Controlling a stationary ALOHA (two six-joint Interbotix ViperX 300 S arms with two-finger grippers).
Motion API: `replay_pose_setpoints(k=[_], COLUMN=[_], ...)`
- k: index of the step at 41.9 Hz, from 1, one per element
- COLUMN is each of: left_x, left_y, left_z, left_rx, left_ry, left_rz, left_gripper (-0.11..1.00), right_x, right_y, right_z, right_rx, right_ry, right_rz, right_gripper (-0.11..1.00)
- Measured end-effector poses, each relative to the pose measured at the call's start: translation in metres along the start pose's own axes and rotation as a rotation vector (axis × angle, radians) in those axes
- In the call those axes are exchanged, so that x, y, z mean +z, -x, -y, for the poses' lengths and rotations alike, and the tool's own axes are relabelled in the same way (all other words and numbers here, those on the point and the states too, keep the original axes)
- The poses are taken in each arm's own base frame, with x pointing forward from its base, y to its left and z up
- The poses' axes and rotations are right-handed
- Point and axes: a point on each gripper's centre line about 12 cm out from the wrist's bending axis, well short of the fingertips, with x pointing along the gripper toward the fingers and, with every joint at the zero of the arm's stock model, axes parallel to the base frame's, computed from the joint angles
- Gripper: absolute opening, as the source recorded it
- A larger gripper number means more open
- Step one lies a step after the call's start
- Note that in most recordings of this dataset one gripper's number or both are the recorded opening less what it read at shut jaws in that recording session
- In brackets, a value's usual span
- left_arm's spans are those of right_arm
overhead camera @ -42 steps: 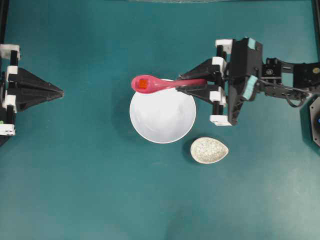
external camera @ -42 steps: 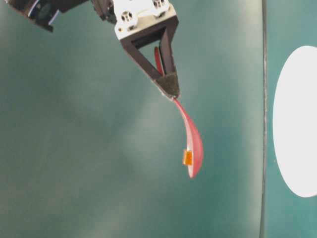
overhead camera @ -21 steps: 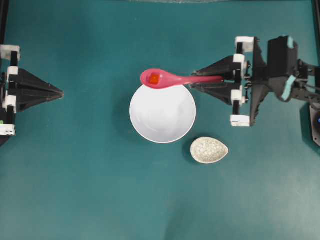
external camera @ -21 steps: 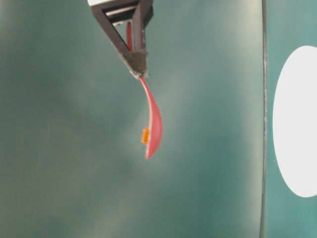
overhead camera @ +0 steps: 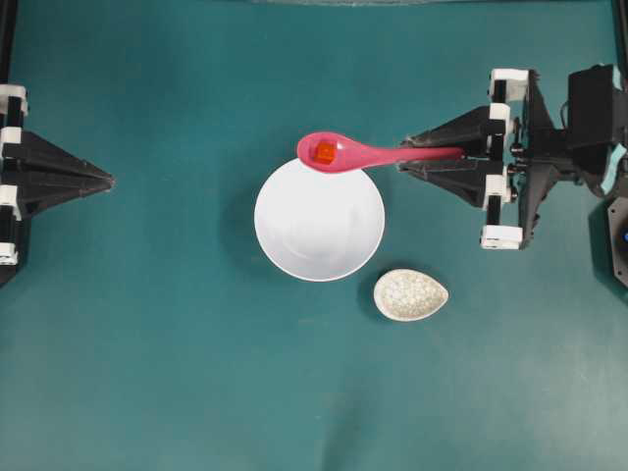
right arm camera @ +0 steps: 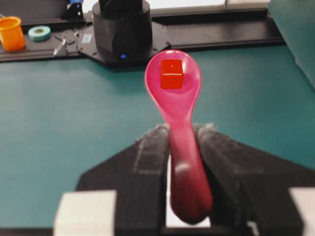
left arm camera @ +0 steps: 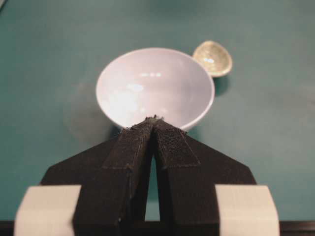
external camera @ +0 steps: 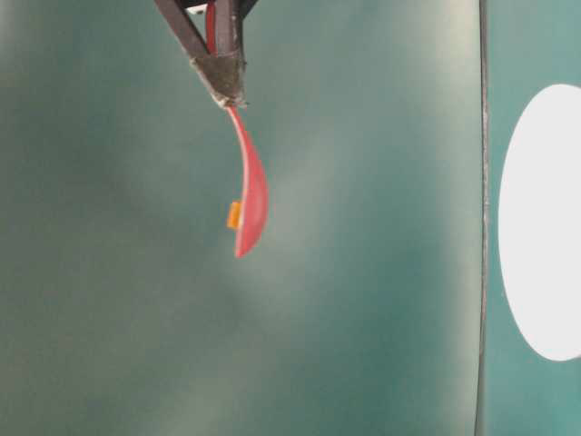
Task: Grip the spoon and scoop the red block from the bowl with right arm.
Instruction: 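Hold the loaded spoon above the white bowl with the right gripper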
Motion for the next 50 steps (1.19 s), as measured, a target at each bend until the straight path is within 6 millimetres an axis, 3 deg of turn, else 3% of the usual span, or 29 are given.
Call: replay_pose_setpoints(k=[30, 50], left_x=[0.0, -0.001], left_y=[0.0, 0.0], left_z=[0.0, 0.0], left_rx=[0.0, 0.001], left_ry=[0.003, -0.001], left_rz=[-0.002, -0.009], left_gripper=[0.0, 0.0], right_x=[-0.03, -0.031], right_y=[-0.011, -0.029], right_z=[-0.006, -0.008], right_rx=[0.03, 0.029], right_ry=[-0.005, 0.003], right_rz=[-0.189, -0.201], right_gripper=[0.24, 0.24])
